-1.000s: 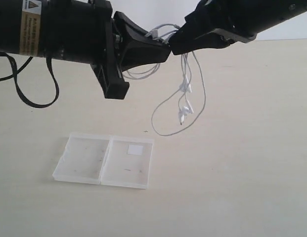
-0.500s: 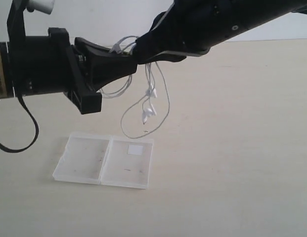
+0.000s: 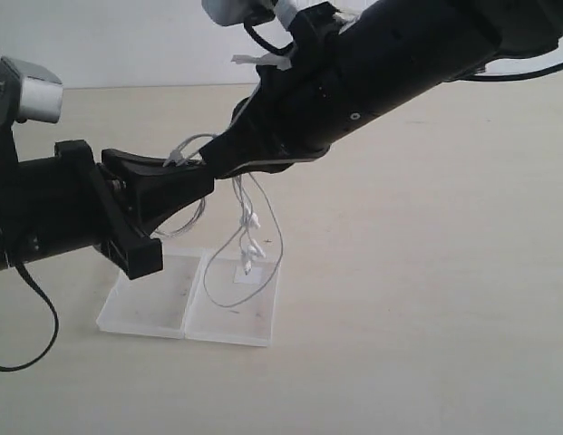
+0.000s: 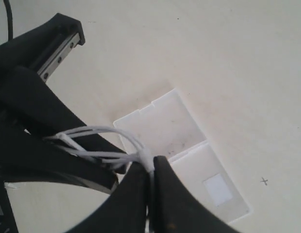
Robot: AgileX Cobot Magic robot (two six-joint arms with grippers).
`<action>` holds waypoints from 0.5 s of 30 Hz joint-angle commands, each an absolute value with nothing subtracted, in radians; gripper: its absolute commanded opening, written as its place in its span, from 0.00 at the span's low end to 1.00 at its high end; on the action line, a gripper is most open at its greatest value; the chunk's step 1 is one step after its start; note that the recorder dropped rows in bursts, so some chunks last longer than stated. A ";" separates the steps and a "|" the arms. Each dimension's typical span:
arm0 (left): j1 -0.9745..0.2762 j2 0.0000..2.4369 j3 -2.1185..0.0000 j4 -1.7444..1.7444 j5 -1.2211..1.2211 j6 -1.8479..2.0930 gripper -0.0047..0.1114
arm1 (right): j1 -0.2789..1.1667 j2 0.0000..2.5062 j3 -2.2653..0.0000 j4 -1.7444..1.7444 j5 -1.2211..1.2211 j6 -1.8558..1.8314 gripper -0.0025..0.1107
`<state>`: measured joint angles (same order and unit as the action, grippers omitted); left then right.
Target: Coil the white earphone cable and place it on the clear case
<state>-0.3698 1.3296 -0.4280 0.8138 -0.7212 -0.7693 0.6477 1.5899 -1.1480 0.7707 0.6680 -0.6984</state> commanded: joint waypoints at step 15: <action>-0.377 1.156 -0.396 0.845 -0.496 -0.816 0.50 | 0.634 1.653 -1.291 0.577 0.671 -0.615 0.02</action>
<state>-0.3713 1.2086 -0.4108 0.8565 -0.5722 -0.8068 0.6393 1.6548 -1.2803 0.5870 0.6652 -0.6204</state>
